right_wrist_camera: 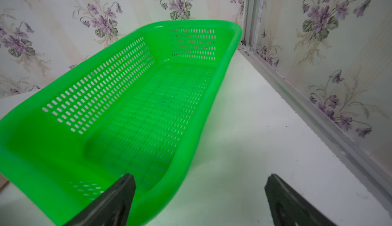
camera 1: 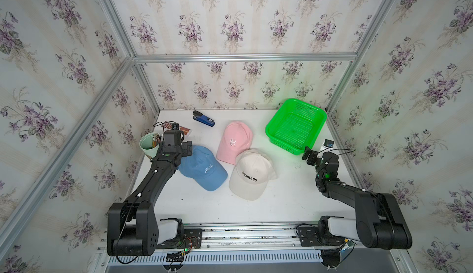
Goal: Turn the baseball cap inside out
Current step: Reset both arms
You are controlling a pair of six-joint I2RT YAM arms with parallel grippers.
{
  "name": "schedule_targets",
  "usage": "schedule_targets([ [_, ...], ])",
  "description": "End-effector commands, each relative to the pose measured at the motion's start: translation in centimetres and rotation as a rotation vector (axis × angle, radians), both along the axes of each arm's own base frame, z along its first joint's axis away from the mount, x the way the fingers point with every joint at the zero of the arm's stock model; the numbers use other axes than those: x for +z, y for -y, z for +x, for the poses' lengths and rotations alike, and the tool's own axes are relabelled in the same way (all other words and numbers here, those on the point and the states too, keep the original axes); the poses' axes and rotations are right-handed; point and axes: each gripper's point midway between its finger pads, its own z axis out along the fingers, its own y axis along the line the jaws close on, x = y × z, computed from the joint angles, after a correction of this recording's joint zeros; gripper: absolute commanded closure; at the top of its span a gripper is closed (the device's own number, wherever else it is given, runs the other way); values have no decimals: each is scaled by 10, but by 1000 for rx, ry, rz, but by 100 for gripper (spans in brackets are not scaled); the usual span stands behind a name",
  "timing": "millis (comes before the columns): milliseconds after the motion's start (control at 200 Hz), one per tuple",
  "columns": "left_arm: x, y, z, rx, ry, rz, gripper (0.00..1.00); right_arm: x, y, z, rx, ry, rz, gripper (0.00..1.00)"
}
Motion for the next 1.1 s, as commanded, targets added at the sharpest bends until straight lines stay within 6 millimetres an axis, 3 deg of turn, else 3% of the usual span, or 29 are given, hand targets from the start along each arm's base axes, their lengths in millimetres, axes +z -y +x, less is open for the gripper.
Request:
schedule_targets([
  [0, 8, -1, 16, -16, 111, 13, 1, 39, -4, 4, -16, 190, -74, 0],
  [155, -15, 1, 14, -30, 141, 8, 1, 36, -13, -3, 24, 260, -103, 0],
  [270, -20, 9, 14, -64, 201, -22, 1, 37, -14, -13, 22, 316, -117, 0],
  [520, -34, 28, 15, -151, 314, -50, 1, 34, -15, -12, 24, 296, -117, 0],
  [534, -43, 28, 15, -150, 302, -49, 1, 35, -15, -12, 25, 300, -117, 0],
  [649, -57, 30, 14, -162, 337, -45, 1, 36, -16, -13, 29, 305, -117, 0],
  [1094, -57, 43, 21, -240, 318, -40, 1, 30, -19, -3, 42, 265, -122, 0],
])
